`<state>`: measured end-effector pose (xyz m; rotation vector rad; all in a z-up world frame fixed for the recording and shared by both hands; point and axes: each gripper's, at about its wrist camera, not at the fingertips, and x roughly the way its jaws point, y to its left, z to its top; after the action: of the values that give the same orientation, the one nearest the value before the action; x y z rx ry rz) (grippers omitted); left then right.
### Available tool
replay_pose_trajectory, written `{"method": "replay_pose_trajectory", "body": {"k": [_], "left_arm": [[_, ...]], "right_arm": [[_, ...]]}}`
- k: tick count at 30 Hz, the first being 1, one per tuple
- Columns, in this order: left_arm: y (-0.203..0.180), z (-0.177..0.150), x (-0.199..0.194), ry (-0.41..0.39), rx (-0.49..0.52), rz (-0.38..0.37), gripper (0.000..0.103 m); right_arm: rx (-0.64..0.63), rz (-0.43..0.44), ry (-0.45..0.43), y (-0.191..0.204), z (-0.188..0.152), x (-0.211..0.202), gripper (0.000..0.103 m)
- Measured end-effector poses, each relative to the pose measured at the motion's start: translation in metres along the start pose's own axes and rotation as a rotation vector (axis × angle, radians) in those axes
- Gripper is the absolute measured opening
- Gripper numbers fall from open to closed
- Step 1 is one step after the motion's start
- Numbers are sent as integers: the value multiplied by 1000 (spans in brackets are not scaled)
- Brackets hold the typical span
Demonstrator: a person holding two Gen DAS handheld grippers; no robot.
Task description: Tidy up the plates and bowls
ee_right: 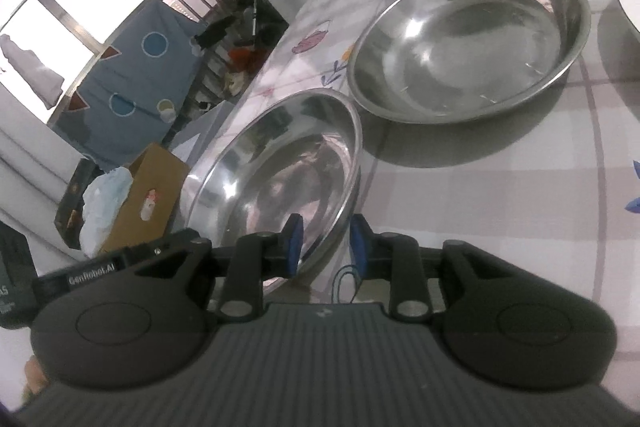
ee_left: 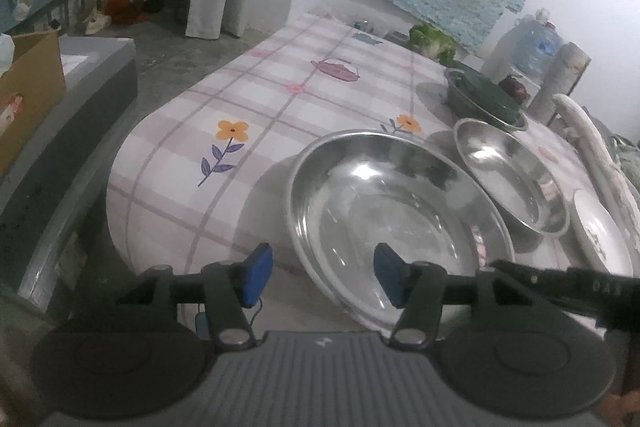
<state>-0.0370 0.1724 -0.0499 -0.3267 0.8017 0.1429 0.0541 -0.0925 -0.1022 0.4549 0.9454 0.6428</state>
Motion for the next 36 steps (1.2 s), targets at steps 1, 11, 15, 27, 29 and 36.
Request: {"method": "replay_pose_trajectory", "body": {"k": [1,11,15,27,29,36], "left_arm": [[0,1,2,2,-5,3,59],[-1,15,28,17,23,43,57],[-5,21,37,24,44,50,54],[-9,32,54,40,85,104,31],[-8,33,54,40,84,108,27],[-4,34,53,49,67,100,25]], "right_arm": [[6,-2,2,-2,0,1,27],[34,-8,-5,-6,1,6,29],[29,-16,-15,-5,3,9,29],[-9,-30,-26,0,14,20,24],[-18,-27,-22,0,15,22,22],[-43,-27,-19,3,18,27,21]]}}
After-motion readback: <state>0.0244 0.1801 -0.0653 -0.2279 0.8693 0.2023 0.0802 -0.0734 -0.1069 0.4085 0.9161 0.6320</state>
